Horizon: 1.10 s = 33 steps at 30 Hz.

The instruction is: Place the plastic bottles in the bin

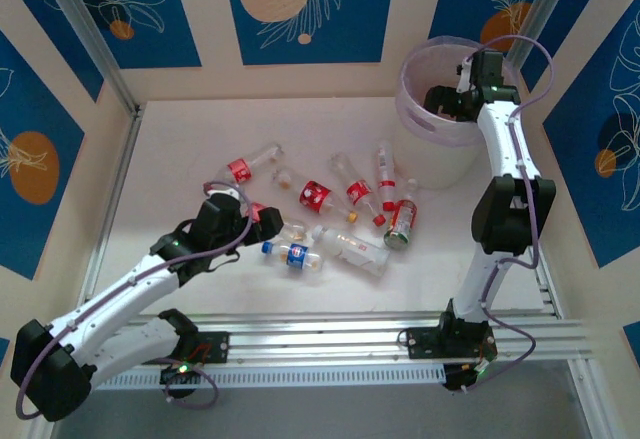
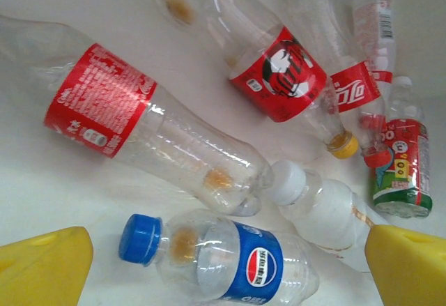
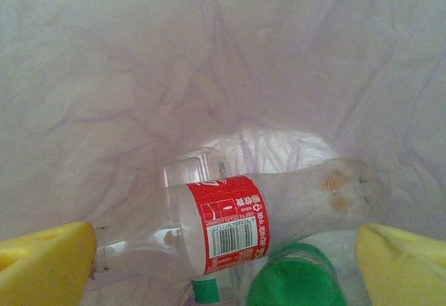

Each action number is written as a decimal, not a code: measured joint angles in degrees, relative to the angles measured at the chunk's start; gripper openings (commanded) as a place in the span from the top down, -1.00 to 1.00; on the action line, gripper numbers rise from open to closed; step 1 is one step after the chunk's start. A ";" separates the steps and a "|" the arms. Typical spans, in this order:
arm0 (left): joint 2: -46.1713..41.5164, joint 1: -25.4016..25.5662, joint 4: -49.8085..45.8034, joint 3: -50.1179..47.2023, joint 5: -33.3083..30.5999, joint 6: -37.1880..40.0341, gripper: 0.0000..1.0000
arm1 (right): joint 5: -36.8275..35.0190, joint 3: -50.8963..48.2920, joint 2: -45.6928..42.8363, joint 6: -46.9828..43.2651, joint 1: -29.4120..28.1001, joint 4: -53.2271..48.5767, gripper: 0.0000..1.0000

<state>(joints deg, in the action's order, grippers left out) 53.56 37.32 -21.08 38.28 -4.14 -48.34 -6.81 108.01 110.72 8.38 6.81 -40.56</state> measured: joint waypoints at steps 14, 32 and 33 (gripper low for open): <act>6.88 -0.98 -4.96 4.00 -2.97 6.32 -1.00 | 2.36 0.70 -14.25 0.22 0.28 -0.33 -0.98; 17.51 -7.41 -4.46 12.61 -7.32 9.53 -1.00 | 11.47 -19.50 -37.33 2.38 -9.09 13.20 -0.98; 18.12 -8.46 -4.46 13.20 -7.65 10.12 -1.00 | 12.37 -20.87 -38.45 2.38 -10.27 13.57 -0.98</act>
<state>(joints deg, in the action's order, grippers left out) 71.68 28.86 -25.54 51.48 -11.79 -38.22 5.56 87.13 72.27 10.76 -3.46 -26.98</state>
